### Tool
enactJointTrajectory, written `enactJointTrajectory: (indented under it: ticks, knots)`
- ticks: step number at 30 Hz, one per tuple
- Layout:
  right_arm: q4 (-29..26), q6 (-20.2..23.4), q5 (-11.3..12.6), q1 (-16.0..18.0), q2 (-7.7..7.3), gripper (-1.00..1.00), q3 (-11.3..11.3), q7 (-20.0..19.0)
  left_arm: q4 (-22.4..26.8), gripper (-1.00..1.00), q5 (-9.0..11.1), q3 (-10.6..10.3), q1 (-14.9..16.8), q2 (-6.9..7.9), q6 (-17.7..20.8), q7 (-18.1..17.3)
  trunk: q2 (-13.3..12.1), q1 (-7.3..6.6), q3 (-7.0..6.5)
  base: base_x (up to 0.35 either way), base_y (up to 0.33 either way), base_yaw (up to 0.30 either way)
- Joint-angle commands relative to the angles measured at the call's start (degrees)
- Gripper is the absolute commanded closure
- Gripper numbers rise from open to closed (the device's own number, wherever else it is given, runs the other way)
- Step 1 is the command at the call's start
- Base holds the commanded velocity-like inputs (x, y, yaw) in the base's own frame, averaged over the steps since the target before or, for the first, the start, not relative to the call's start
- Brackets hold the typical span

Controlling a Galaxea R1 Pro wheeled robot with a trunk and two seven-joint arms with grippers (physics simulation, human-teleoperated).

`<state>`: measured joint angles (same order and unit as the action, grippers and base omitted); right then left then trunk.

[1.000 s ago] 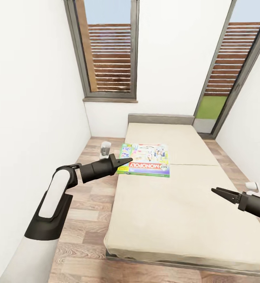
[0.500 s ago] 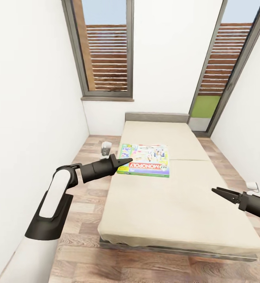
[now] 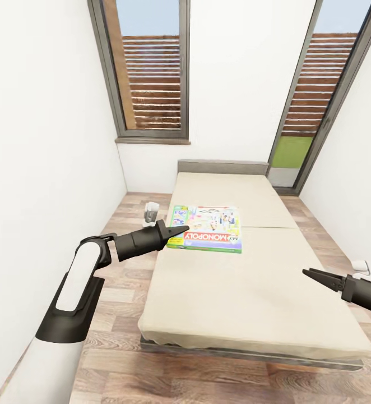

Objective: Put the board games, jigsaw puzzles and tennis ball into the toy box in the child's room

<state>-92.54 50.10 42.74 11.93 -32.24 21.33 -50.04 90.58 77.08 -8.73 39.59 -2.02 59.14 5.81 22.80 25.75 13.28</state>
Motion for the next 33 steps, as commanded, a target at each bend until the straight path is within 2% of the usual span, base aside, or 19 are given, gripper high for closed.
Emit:
enactJointTrajectory:
  ticks: [1, 14, 33]
  knots:
    - [0.0, 0.4, 0.0, 0.0, -0.03, -1.00, 0.1, -0.1, 0.0, 1.00, 0.6, 0.0, 0.1, -0.02, 0.2, 0.5, 0.1, 0.03, 0.11, -0.009, -0.007, 0.000]
    - [0.0, 1.1, 0.1, 0.1, -0.01, -1.00, 0.1, -0.1, 0.0, 1.00, 0.5, 0.0, 0.1, -0.02, 0.1, 0.6, 0.1, 0.03, 0.11, -0.002, -0.002, 0.039]
    - [0.0, 1.1, 0.1, 0.1, -0.01, -1.00, 0.1, -0.1, 0.0, 1.00, 0.4, 0.1, 0.0, 0.12, 0.1, 0.7, 0.1, 0.03, 0.11, 0.000, 0.000, 0.264]
